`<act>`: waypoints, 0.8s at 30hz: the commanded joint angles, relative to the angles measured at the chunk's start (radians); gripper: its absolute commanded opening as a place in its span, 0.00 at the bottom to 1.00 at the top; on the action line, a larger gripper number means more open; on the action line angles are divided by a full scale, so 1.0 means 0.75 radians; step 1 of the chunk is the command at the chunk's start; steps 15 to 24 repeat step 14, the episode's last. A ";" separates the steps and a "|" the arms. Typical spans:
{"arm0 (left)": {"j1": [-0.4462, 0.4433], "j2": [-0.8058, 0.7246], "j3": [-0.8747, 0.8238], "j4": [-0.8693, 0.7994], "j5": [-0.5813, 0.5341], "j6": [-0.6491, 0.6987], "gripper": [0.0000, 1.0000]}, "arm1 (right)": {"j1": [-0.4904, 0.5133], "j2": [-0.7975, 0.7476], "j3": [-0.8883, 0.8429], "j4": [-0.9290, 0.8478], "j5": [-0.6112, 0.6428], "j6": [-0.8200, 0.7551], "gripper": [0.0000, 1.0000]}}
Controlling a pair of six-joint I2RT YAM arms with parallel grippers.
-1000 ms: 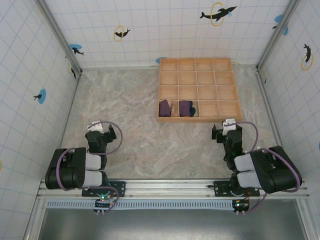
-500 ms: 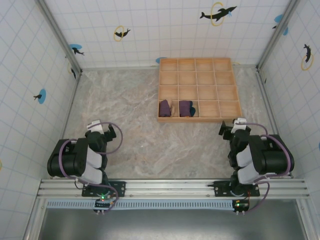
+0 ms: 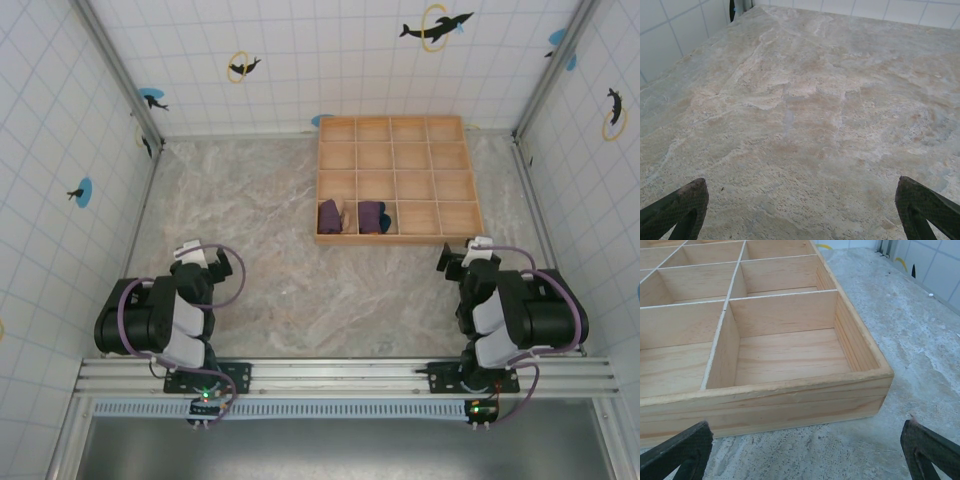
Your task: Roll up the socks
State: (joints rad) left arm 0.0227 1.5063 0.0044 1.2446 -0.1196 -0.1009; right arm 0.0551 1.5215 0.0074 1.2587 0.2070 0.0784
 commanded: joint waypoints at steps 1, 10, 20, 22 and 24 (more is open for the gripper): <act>0.010 0.007 -0.009 0.053 0.020 0.026 0.98 | 0.002 -0.008 -0.016 0.005 0.001 0.006 1.00; 0.009 0.008 -0.010 0.051 0.020 0.026 0.97 | -0.008 -0.008 -0.016 0.008 0.002 0.019 1.00; 0.010 0.008 -0.009 0.053 0.020 0.026 0.98 | 0.004 -0.011 -0.030 0.032 0.088 0.039 1.00; 0.010 0.008 -0.009 0.053 0.020 0.026 0.98 | 0.004 -0.011 -0.030 0.032 0.088 0.039 1.00; 0.010 0.008 -0.009 0.053 0.020 0.026 0.98 | 0.004 -0.011 -0.030 0.032 0.088 0.039 1.00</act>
